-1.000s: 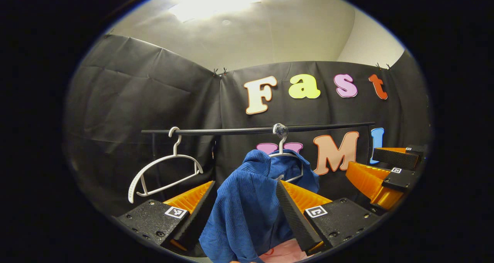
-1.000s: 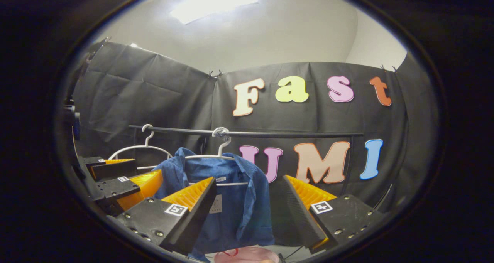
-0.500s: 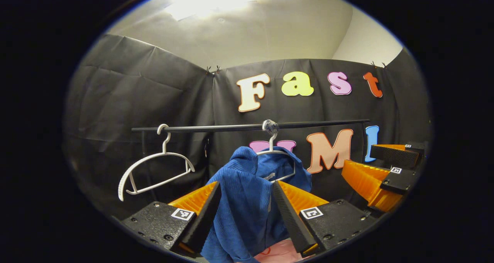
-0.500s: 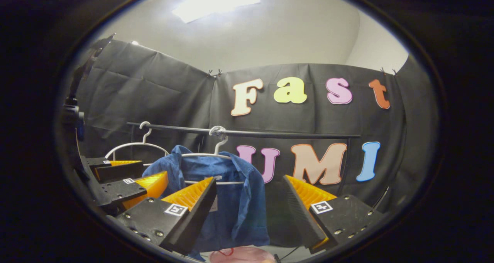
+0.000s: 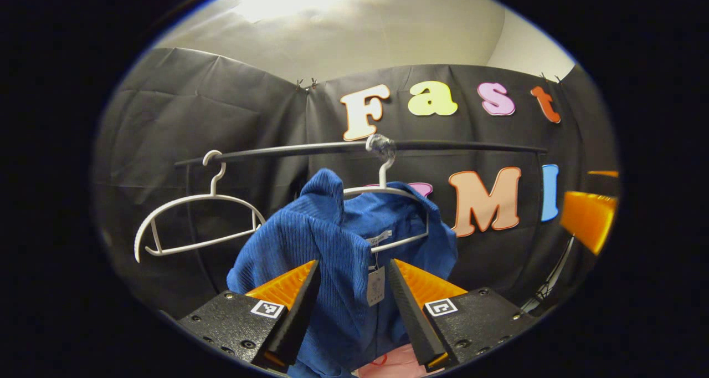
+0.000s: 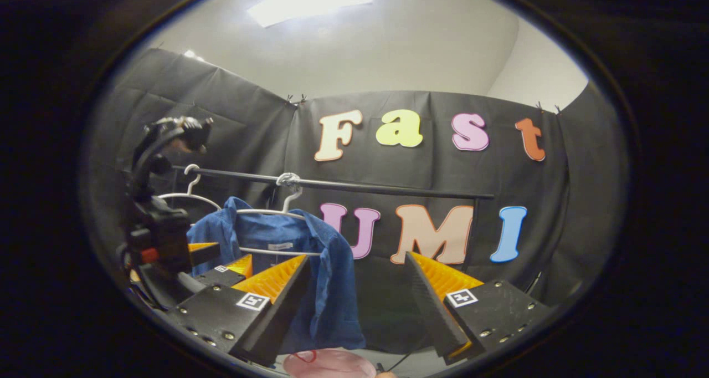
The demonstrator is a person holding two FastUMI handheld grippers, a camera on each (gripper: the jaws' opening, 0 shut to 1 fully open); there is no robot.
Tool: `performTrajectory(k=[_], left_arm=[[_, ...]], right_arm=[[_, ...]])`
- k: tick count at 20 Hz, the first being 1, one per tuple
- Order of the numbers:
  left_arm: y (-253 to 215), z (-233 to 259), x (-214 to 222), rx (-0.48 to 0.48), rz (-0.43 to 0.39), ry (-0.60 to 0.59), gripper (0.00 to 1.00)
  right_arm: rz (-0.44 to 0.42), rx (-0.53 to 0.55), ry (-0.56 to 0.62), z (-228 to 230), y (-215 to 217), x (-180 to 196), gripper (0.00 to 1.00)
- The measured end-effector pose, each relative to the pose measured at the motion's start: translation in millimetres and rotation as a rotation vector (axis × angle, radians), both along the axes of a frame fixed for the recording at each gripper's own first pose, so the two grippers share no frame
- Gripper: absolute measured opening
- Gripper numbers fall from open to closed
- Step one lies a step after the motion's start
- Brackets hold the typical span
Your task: Grasp the clothes on the hanger with both hands and then place them into the laundry hamper below.
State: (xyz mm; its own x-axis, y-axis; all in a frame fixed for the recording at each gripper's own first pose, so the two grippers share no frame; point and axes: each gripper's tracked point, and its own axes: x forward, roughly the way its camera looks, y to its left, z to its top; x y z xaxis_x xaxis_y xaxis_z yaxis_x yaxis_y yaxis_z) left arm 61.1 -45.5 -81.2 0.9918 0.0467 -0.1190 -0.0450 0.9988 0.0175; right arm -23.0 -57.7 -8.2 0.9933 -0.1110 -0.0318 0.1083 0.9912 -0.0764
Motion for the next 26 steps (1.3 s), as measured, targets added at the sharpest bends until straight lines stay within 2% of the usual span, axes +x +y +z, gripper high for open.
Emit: performTrajectory(k=[1, 3, 5, 8, 12, 13, 17, 19, 20, 22, 25, 26], left_arm=[[1, -11, 4, -0.004, 0.02, 0.014, 0.76], [2, -36, 6, -0.011, 0.047, 0.046, 0.75], [8, -60, 11, 0.013, 0.082, 0.075, 0.75], [14, -75, 26, 0.057, 0.115, 0.083, 0.75], [39, -79, 30, 0.023, 0.181, 0.092, 0.19], [43, -78, 30, 0.009, 0.176, 0.096, 0.05], [54, -55, 14, -0.057, 0.141, 0.049, 0.0], [60, -40, 6, -0.06, 0.125, 0.03, 0.0], [62, -33, 0, -0.06, 0.113, 0.027, 0.01], [61, -17, -10, -0.079, 0.08, 0.02, 0.0], [65, 6, -21, -0.08, 0.056, 0.001, 0.0], [69, 16, -23, -0.066, 0.057, -0.016, 0.0]], right_arm=[[-0.001, -0.006, 0.001, 0, -2, 1, 1.0], [-0.005, -0.014, 0.004, -1, -6, 5, 1.0], [0.002, -0.012, 0.014, -6, -6, 8, 0.96], [0.04, -0.01, 0.033, -13, 1, 17, 1.0], [0.081, -0.013, 0.048, -19, 11, 28, 1.0], [0.091, -0.011, 0.052, -22, 14, 31, 1.0], [0.135, 0.003, 0.072, -34, 30, 43, 1.0], [0.156, 0.01, 0.078, -39, 35, 51, 1.0], [0.168, 0.016, 0.08, -41, 39, 54, 0.96], [0.191, 0.028, 0.081, -47, 47, 62, 1.0], [0.213, 0.039, 0.098, -57, 56, 75, 1.0], [0.221, 0.047, 0.104, -62, 59, 78, 0.97]])
